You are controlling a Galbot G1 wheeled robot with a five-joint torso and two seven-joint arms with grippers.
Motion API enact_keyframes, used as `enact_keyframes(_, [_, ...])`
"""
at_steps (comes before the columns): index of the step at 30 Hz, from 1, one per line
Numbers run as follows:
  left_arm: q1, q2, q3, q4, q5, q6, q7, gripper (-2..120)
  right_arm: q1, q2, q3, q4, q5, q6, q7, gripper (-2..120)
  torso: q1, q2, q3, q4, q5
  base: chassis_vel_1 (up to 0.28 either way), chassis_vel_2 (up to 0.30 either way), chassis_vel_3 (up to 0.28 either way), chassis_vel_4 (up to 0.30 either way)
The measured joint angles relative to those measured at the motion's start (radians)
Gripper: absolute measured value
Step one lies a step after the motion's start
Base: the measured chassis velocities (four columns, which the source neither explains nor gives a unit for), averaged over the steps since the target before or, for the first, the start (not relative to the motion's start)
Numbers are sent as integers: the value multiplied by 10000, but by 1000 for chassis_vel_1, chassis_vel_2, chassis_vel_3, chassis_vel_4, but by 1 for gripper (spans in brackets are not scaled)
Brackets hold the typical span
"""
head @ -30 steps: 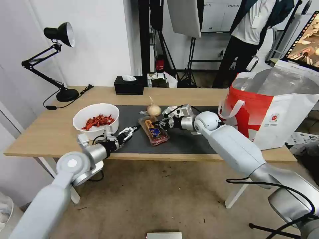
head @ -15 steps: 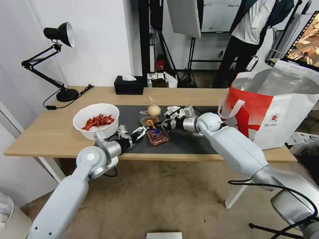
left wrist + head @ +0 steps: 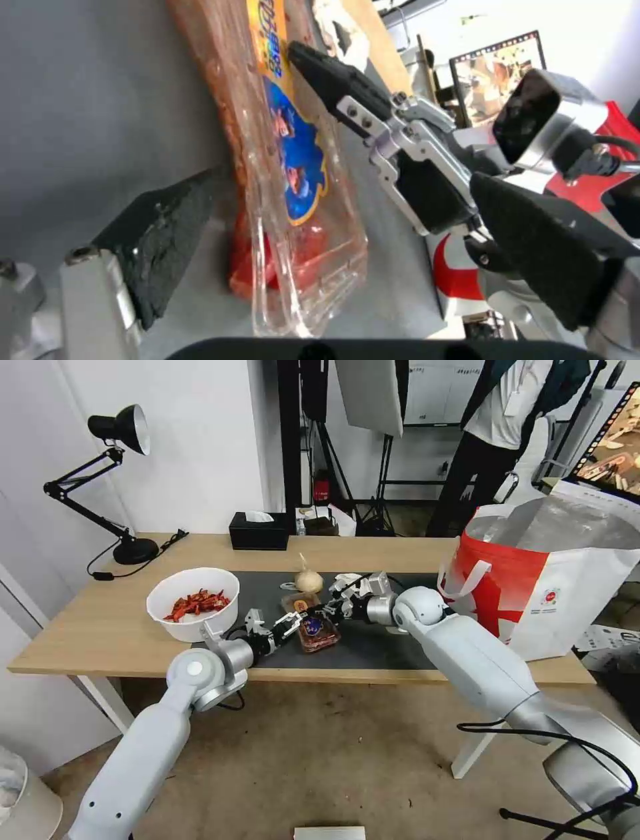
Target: Pick up the trash from the table and place it into the takeout bag.
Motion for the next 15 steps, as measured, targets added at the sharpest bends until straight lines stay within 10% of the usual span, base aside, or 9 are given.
enact_keyframes(15, [-223, -272, 315, 308, 95, -239, -227, 60, -136, -19, 180, 1, 39, 9, 2, 0, 0, 0, 0, 0, -1, 0, 0, 0, 0])
